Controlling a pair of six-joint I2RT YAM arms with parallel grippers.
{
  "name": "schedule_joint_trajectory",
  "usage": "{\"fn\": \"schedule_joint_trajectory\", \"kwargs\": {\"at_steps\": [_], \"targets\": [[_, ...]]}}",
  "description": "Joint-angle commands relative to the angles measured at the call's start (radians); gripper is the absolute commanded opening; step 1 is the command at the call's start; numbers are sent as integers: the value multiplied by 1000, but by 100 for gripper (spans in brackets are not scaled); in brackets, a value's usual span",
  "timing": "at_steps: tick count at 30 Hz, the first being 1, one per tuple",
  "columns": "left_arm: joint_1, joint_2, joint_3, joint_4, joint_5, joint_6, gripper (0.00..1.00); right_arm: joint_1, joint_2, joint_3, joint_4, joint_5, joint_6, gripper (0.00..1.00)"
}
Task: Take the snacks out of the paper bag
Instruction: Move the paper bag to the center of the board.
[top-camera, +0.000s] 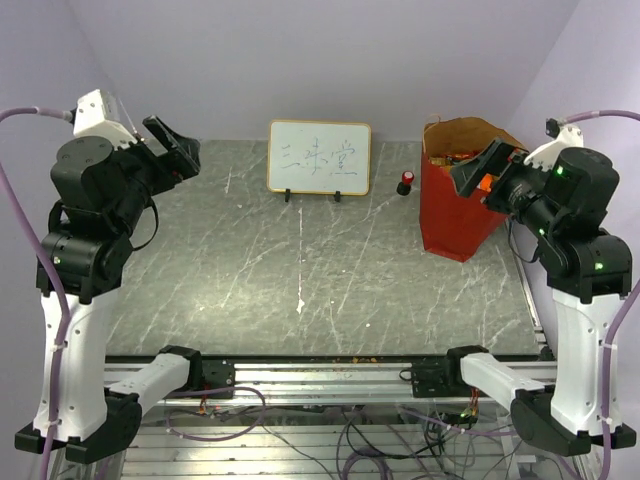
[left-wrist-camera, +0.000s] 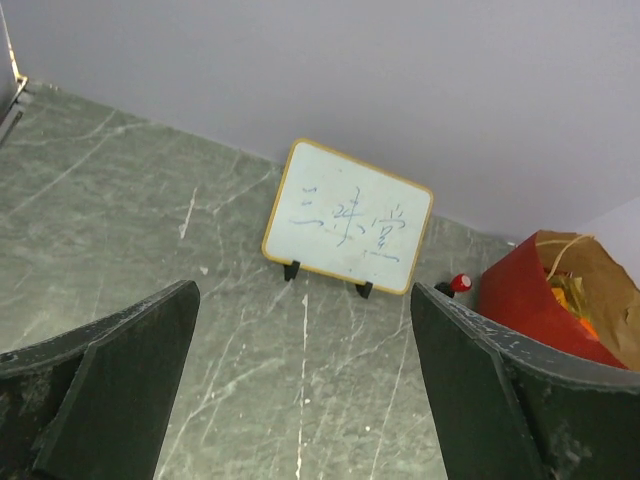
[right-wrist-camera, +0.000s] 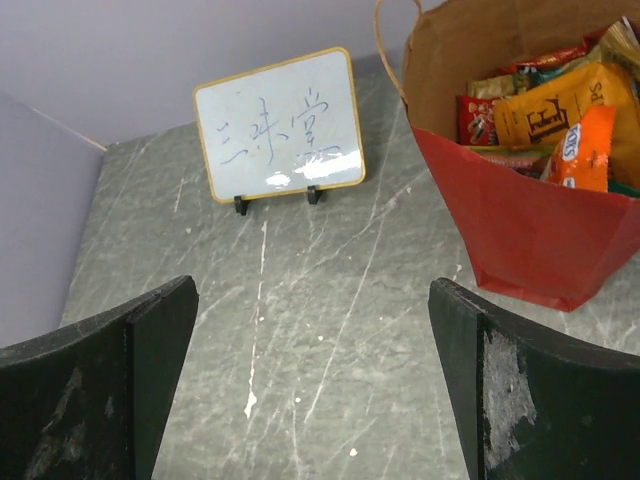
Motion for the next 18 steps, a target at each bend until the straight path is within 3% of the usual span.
{"fn": "schedule_joint_trajectory", "kwargs": {"at_steps": [1,18], "targets": [[3,-15,-49,-15,12,-21,98,-2,-29,-14,-59,46,44,100],[5,-93,-243,-69,156,-148,99,-4,-71,-87,-162,42,36,100]]}}
